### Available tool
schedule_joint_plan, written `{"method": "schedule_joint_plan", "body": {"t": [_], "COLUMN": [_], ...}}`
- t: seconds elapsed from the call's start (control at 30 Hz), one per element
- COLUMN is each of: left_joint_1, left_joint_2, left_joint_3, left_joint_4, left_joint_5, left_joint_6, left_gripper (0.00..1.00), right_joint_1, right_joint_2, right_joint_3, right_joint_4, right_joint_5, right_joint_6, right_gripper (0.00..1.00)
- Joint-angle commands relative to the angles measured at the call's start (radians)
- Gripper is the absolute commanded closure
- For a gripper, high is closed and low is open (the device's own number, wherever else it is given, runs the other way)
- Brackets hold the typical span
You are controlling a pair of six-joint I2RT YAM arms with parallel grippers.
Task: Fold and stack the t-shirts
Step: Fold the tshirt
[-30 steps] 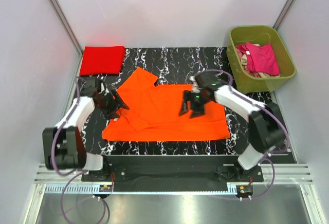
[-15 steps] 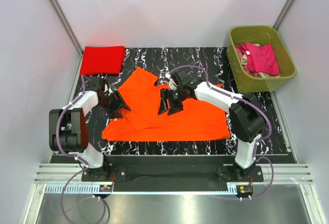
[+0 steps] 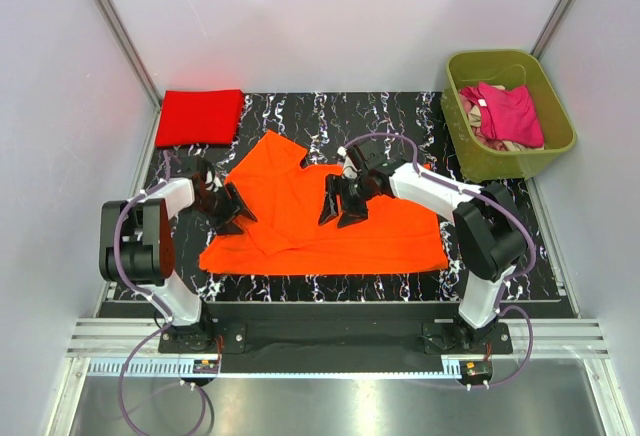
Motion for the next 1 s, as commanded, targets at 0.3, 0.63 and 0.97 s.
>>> {"method": "schedule_joint_plan", "body": {"t": [0.3, 0.63, 0.97], "left_joint_1": [-0.015, -0.014, -0.031], "left_joint_2": [0.011, -0.091, -0.066], "left_joint_3": [0.005, -0.062, -0.038], "left_joint_4": [0.085, 0.055, 0.095], "left_joint_5": [0.030, -0.025, -0.007], "left_joint_6": [-0.006, -0.056, -0.068], "left_gripper": [0.45, 0.46, 0.46], "right_joint_1": [-0.004, -0.018, -0.024], "right_joint_2": [-0.065, -0.098, -0.110], "right_joint_3": [-0.037, -0.080, -0.103], "right_joint_4": [0.040, 0.046, 0.053], "right_joint_5": [-0.001, 0.008, 0.003], "right_joint_6": [0.012, 0.016, 0.018], "right_gripper": [0.34, 0.34, 0.34]}}
